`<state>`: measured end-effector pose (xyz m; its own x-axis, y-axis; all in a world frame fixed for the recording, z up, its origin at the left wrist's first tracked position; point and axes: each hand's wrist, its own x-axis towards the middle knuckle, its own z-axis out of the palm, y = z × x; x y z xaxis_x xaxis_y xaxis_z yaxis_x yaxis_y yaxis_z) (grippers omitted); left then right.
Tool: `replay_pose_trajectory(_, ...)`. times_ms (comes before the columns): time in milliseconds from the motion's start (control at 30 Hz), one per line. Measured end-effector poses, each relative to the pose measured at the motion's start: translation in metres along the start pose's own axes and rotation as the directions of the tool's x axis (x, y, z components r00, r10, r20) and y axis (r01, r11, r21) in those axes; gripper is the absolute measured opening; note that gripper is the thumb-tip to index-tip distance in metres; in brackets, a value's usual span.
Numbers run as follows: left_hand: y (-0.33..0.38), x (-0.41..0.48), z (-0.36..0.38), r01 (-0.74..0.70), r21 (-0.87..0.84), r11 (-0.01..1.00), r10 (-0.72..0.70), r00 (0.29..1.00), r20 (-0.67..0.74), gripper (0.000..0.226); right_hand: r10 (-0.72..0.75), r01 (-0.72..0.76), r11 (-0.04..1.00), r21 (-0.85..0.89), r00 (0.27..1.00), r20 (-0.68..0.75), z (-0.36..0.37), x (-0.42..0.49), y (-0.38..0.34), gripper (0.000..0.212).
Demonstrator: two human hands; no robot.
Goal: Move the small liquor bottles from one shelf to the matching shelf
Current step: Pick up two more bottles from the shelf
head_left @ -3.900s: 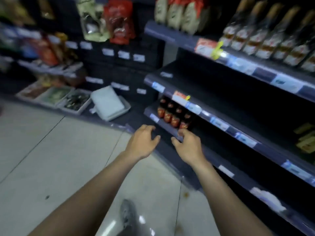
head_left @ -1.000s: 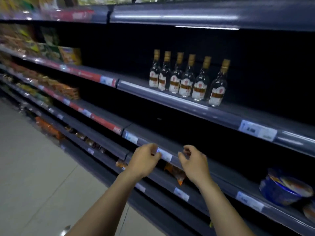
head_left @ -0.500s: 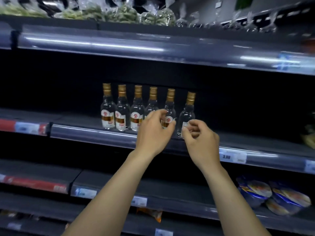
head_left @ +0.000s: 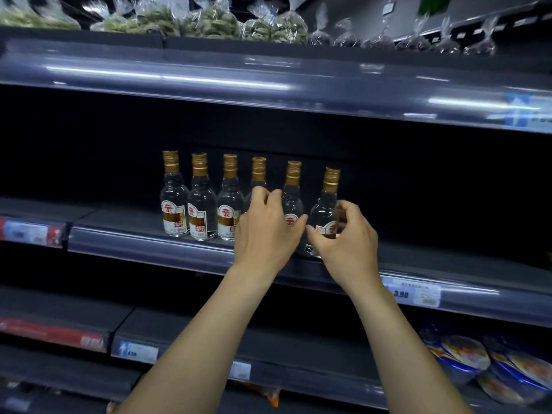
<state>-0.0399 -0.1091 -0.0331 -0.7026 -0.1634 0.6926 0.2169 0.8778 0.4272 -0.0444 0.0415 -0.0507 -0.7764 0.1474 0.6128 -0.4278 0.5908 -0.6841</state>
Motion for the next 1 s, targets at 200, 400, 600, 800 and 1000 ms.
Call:
replay_pose_trajectory(200,0.007,0.004,0.007,0.04,0.0,0.999,-0.04,0.999,-0.023,0.054,0.097,-0.097,0.995,-0.023,0.995,-0.038,-0.003,0.005,0.004,0.049)
replay_pose_trajectory(400,0.006,0.0,0.012,0.145,-0.157,0.977,-0.148,0.989,-0.007,0.061,0.107,-0.106,0.994,0.024,0.994,-0.03,-0.009,0.007,0.004,0.036)
replay_pose_trajectory(600,0.014,-0.004,0.002,0.097,-0.22,0.971,-0.108,0.994,-0.036,0.059,0.05,-0.043,0.994,0.097,0.995,-0.081,-0.025,-0.002,0.002,0.036)
replay_pose_trajectory(800,0.037,-0.032,-0.022,-0.013,-0.448,0.894,-0.006,0.999,-0.042,0.05,0.04,-0.019,0.993,0.117,0.983,-0.181,-0.065,-0.032,-0.016,0.036)
replay_pose_trajectory(1000,0.06,-0.084,-0.039,-0.038,-0.65,0.759,0.147,0.983,0.114,0.055,0.115,-0.111,0.993,0.033,0.971,-0.209,-0.115,-0.098,-0.027,0.035)
